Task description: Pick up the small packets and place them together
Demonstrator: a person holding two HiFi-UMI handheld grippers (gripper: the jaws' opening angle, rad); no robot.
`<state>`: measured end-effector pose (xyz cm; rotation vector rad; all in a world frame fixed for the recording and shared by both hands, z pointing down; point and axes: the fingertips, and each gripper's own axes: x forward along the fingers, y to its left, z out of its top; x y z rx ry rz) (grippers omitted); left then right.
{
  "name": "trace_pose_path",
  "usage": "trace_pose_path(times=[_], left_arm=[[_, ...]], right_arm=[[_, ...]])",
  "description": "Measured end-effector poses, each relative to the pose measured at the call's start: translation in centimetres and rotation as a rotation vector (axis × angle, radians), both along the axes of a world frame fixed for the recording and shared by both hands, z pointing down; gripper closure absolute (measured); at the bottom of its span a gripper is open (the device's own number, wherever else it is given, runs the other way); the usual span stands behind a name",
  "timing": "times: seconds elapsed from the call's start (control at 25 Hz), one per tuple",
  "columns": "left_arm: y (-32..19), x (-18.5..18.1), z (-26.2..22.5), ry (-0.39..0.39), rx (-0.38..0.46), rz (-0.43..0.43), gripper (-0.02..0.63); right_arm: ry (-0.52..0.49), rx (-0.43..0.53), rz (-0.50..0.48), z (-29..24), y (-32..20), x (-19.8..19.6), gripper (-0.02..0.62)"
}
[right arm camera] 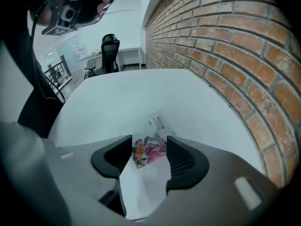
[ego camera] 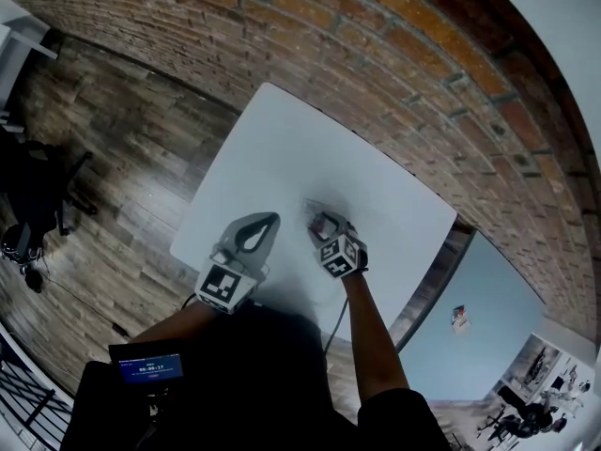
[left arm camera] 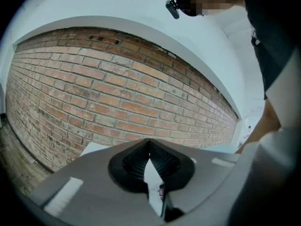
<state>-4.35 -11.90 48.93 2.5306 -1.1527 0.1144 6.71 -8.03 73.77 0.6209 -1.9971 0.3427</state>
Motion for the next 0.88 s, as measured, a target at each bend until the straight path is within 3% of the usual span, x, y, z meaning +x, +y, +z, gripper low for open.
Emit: trace_pose_path(times=[0.2,0.48,0.76,0.84,0.88], left_arm=[[1.2,0.6,-0.3,-0.001,0.008,0.006,0.606],[3.3,1.3,-0.4,-0.008,0.010,0.033,0.606],[2.5,0.1,-2.2,-0.019,0.073,0.014,0.606],[1.8,-0.8,-3.0,-0.018,0.098,-0.009,0.606],[1.5,-1.2,-3.3,-0.019,0.109,-0.017,0.606]], right_arm=[[0.029,-0.006,0.052,0.3,5.2,0.3,0.361],[0.033,0.026,0.127,0.4,6.3,0.8,0.362],[-0.099,0.149,0.221,-5.2,5.4,0.6,0.362],[-0.217,0.201,0.318,-8.8,5.4,0.6,0.396],[-0.295,0.238,0.375,-11.1,5.4,1.0,0.449]])
